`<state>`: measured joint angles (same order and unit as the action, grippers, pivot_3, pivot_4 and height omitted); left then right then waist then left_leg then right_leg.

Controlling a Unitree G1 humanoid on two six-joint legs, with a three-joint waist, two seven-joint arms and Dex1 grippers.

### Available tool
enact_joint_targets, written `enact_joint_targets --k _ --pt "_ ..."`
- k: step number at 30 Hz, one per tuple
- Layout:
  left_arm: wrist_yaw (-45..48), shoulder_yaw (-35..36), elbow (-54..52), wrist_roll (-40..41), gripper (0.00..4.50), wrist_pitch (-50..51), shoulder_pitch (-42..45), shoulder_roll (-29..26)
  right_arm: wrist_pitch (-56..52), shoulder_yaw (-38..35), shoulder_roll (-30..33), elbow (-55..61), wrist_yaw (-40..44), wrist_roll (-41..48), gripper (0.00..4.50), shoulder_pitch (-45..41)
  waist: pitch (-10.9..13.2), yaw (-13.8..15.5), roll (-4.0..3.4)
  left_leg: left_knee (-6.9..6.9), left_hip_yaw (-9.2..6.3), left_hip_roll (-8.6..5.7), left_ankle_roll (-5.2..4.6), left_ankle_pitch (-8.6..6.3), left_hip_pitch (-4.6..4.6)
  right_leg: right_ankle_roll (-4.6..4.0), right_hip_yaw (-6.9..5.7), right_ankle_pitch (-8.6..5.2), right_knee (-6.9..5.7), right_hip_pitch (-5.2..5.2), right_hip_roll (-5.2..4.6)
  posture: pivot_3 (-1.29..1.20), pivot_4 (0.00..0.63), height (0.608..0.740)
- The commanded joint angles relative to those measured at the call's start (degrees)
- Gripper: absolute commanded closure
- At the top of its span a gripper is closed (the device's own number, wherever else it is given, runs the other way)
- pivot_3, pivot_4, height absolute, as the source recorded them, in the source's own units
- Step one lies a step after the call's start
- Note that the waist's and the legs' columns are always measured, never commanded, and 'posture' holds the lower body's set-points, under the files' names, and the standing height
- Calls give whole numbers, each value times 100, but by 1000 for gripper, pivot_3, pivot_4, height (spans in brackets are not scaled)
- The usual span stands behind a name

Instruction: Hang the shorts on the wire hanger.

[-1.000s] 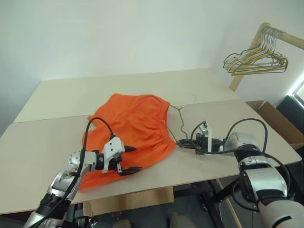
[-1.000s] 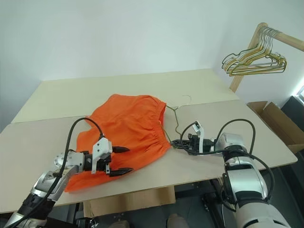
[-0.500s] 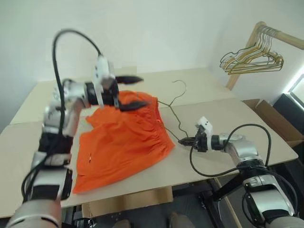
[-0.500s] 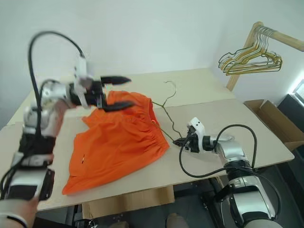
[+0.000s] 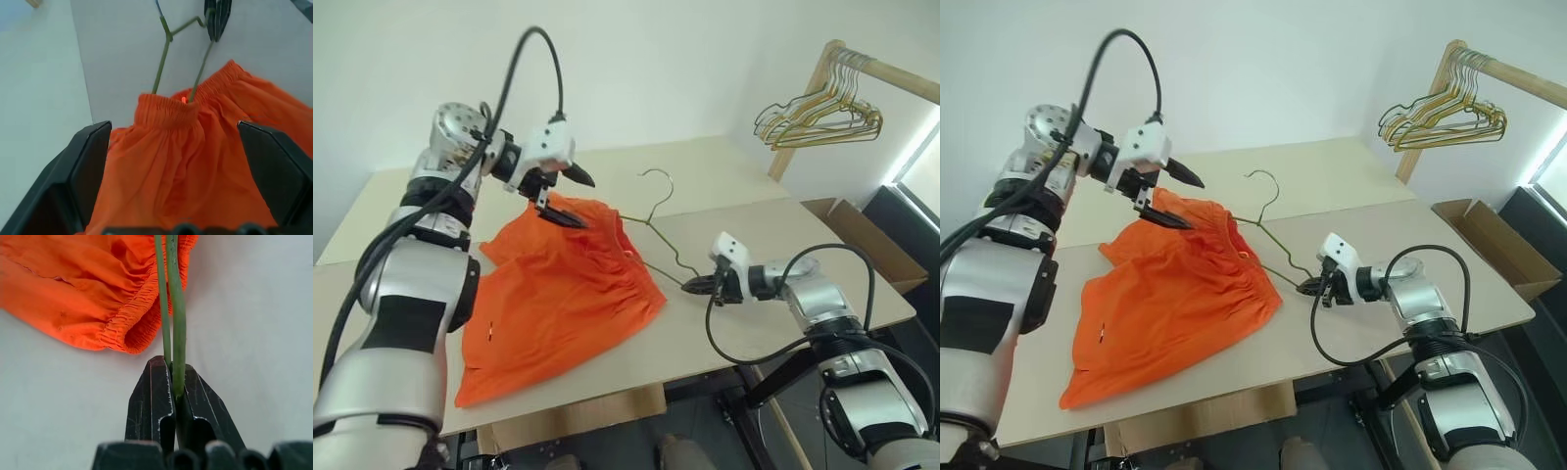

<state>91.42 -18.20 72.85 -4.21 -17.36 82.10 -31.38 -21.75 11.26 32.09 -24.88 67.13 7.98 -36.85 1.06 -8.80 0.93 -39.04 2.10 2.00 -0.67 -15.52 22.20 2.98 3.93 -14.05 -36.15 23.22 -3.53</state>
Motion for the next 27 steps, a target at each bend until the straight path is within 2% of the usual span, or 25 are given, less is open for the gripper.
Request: enact_joint_targets --k 1,4,7,12,22,25,27 --pt "-440 -137 191 -536 29 -321 251 126 69 -10 7 435 -152 -79 4500 -32 0 2 0 0 -1 0 0 0 -1 0 0 0 -1 0 0 -129 0 740" --pt "-726 -102 316 -755 29 -259 261 266 14 -17 -13 566 -256 -103 4500 -8 1 1 0 -4 -3 0 0 0 0 1 0 0 -5 0 0 -141 0 740" --pt "-1009 -47 386 -931 599 -203 299 362 -43 -13 -12 687 -305 -96 4500 15 1 -12 0 -8 -5 0 0 0 1 1 0 0 -7 0 0 -156 0 740" --pt "-1268 -31 435 -1176 2242 -146 318 446 -44 -8 22 850 -373 -91 4500 90 1 -59 0 -7 -8 0 -1 0 2 1 0 0 -6 1 0 -168 0 740" --pt "-1327 9 498 -1479 2242 58 269 480 147 -17 38 968 -449 -100 4500 108 1 -212 0 -8 -42 0 0 0 1 2 0 0 -9 1 -1 -175 0 740" --pt "-1336 25 506 -1515 2793 120 237 500 237 -8 21 960 -483 -124 4500 100 1 -255 0 -8 -44 0 0 0 1 3 0 0 -10 1 -1 -173 0 740" --pt "-1434 66 505 -1516 3333 145 219 509 269 3 14 933 -526 -158 4500 93 1 -273 0 -8 -45 0 -1 0 2 3 0 1 -10 1 -1 -173 0 740"
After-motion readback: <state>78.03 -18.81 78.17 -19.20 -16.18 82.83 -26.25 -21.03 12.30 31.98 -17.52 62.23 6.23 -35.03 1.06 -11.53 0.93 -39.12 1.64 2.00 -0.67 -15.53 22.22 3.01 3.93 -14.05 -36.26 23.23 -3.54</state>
